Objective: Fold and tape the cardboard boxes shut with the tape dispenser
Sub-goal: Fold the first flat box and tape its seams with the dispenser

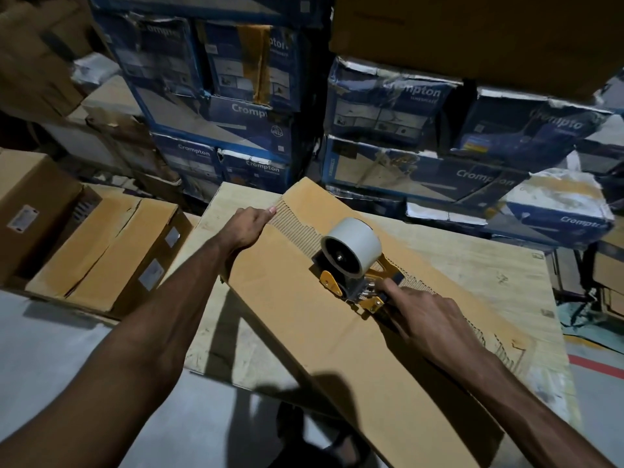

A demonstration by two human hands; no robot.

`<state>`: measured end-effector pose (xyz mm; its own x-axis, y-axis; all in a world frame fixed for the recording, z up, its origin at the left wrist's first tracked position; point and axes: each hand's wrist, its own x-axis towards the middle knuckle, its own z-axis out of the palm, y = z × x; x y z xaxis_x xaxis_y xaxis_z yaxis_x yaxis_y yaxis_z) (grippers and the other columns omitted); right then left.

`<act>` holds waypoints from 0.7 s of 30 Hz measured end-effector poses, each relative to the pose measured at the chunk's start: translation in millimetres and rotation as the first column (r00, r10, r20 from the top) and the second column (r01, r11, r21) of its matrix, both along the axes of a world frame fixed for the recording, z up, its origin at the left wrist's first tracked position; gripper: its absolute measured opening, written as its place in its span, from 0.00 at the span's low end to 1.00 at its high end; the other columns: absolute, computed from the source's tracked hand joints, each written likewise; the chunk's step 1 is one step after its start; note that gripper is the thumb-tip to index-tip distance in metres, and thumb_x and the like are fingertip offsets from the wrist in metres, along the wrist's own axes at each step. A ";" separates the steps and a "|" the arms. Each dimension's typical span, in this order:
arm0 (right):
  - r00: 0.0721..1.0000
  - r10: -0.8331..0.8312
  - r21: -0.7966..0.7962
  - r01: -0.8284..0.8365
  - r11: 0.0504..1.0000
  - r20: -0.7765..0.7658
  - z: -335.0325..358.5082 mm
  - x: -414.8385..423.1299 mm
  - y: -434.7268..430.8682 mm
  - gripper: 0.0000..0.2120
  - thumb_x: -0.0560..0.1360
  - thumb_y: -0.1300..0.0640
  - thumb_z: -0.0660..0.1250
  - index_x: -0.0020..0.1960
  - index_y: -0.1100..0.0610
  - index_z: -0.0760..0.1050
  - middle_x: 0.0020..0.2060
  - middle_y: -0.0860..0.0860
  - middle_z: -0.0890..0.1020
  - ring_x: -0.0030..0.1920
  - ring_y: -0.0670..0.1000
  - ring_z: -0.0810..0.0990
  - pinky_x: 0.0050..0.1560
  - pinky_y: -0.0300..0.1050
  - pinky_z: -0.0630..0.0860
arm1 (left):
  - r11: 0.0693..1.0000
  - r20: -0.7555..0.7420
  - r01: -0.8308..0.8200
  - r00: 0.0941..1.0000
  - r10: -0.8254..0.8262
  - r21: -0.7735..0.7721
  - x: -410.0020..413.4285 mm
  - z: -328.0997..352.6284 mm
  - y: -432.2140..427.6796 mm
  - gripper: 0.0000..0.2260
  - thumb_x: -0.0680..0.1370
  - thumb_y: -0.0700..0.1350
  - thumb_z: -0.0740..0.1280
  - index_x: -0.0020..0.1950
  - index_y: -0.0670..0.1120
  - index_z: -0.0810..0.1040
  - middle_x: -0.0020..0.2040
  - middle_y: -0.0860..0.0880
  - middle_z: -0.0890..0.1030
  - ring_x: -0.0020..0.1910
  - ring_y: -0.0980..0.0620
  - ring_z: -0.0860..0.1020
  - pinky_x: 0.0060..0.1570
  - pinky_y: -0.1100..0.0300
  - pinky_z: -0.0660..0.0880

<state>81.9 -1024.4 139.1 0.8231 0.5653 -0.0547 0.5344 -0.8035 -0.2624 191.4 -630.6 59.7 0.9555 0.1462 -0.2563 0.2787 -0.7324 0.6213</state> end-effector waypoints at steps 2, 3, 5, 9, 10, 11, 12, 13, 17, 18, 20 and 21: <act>1.000 -0.008 -0.039 0.007 0.999 -0.005 2.4 -4.4 -6.2 0.18 0.80 0.37 0.47 0.68 0.40 0.60 0.41 0.45 0.78 0.33 0.43 0.73 0.37 0.44 0.78 | 1.000 0.006 0.008 1.000 -0.008 0.007 0.5 -2.2 1.4 0.30 0.86 0.64 0.52 0.61 0.43 0.84 0.56 0.42 0.85 0.53 0.42 0.81 0.57 0.49 0.76; 1.000 -0.007 -0.059 0.007 0.998 -0.004 3.4 -6.3 -10.5 0.20 0.78 0.36 0.43 0.67 0.40 0.60 0.42 0.46 0.79 0.33 0.43 0.73 0.36 0.45 0.78 | 1.000 0.011 0.013 1.000 -0.014 0.017 0.7 -3.2 2.4 0.30 0.86 0.64 0.51 0.61 0.43 0.84 0.56 0.41 0.85 0.53 0.42 0.81 0.58 0.48 0.77; 1.000 -0.010 -0.086 0.011 0.996 0.014 4.0 -10.1 -20.6 0.23 0.76 0.34 0.40 0.65 0.40 0.61 0.43 0.46 0.81 0.32 0.45 0.74 0.35 0.46 0.78 | 0.999 0.026 0.027 0.999 -0.027 0.029 2.1 -6.2 4.2 0.30 0.86 0.64 0.51 0.63 0.44 0.83 0.57 0.41 0.85 0.54 0.41 0.82 0.59 0.47 0.77; 0.999 -0.027 -0.099 0.030 0.995 0.033 3.0 -21.4 -24.5 0.26 0.75 0.34 0.36 0.66 0.39 0.60 0.47 0.46 0.82 0.34 0.45 0.75 0.35 0.44 0.78 | 0.996 0.091 0.048 0.994 -0.055 0.070 -0.7 -7.1 3.9 0.32 0.84 0.67 0.50 0.72 0.47 0.78 0.63 0.42 0.83 0.61 0.39 0.81 0.63 0.45 0.77; 0.999 -0.025 -0.106 0.029 0.994 0.031 2.5 -22.1 -23.2 0.27 0.74 0.34 0.36 0.67 0.39 0.59 0.48 0.46 0.82 0.35 0.45 0.76 0.36 0.44 0.79 | 0.991 0.153 0.055 0.985 -0.073 0.118 -2.2 -7.5 1.8 0.30 0.85 0.66 0.51 0.76 0.47 0.74 0.67 0.42 0.82 0.64 0.39 0.79 0.64 0.45 0.76; 0.999 -0.023 -0.109 0.025 0.994 0.028 2.3 -21.9 -22.7 0.27 0.74 0.34 0.35 0.67 0.39 0.59 0.49 0.46 0.82 0.35 0.45 0.76 0.36 0.43 0.79 | 0.984 0.236 0.041 0.968 -0.082 0.175 -4.9 -6.8 -1.1 0.27 0.86 0.62 0.54 0.78 0.47 0.71 0.70 0.42 0.79 0.66 0.39 0.78 0.65 0.45 0.75; 0.999 -0.021 -0.105 0.024 0.994 0.027 2.1 -21.9 -22.8 0.26 0.74 0.34 0.37 0.67 0.39 0.59 0.49 0.47 0.83 0.35 0.45 0.76 0.35 0.41 0.78 | 0.972 0.326 0.021 0.940 -0.099 0.235 -8.6 -6.2 -4.7 0.23 0.87 0.57 0.56 0.79 0.47 0.69 0.73 0.42 0.77 0.69 0.40 0.76 0.67 0.45 0.74; 0.999 -0.019 -0.102 0.022 0.994 0.027 2.1 -21.5 -23.5 0.25 0.76 0.34 0.39 0.67 0.39 0.59 0.49 0.46 0.83 0.35 0.45 0.76 0.34 0.38 0.75 | 0.954 0.389 0.033 0.908 -0.154 0.299 -13.0 -4.1 -8.1 0.22 0.88 0.54 0.56 0.79 0.47 0.68 0.76 0.43 0.74 0.72 0.42 0.73 0.69 0.44 0.72; 0.999 -0.017 -0.081 0.019 0.996 0.030 0.5 -25.1 -25.5 0.21 0.79 0.35 0.44 0.67 0.39 0.62 0.51 0.44 0.83 0.36 0.44 0.78 0.35 0.39 0.76 | 0.798 0.170 0.307 0.878 -0.448 0.518 -35.4 -9.1 -18.2 0.28 0.88 0.59 0.46 0.85 0.48 0.53 0.85 0.48 0.52 0.84 0.48 0.50 0.81 0.43 0.52; 0.999 -0.022 -0.080 0.025 0.996 0.036 -0.3 -25.8 -25.1 0.22 0.78 0.34 0.43 0.67 0.39 0.62 0.51 0.44 0.83 0.37 0.44 0.78 0.37 0.42 0.78 | 0.773 0.096 0.344 0.883 -0.459 0.533 -41.6 -13.8 -21.0 0.30 0.87 0.62 0.44 0.85 0.48 0.47 0.85 0.49 0.46 0.84 0.50 0.45 0.82 0.45 0.47; 0.999 -0.022 -0.097 0.026 0.995 0.037 -2.1 -26.1 -25.1 0.22 0.79 0.35 0.43 0.67 0.40 0.62 0.51 0.45 0.83 0.37 0.44 0.78 0.37 0.41 0.78 | 0.747 0.027 0.383 0.881 -0.472 0.543 -56.3 -17.9 -31.9 0.34 0.85 0.67 0.43 0.84 0.49 0.40 0.84 0.50 0.40 0.83 0.51 0.39 0.81 0.49 0.39; 0.999 -0.024 -0.105 0.027 0.994 0.032 -1.9 -26.1 -25.2 0.21 0.79 0.36 0.44 0.67 0.40 0.61 0.52 0.45 0.83 0.37 0.44 0.77 0.37 0.40 0.77 | 0.740 0.018 0.399 0.874 -0.485 0.542 -63.6 -18.6 -38.9 0.36 0.84 0.69 0.43 0.84 0.49 0.38 0.83 0.51 0.38 0.82 0.52 0.37 0.81 0.50 0.38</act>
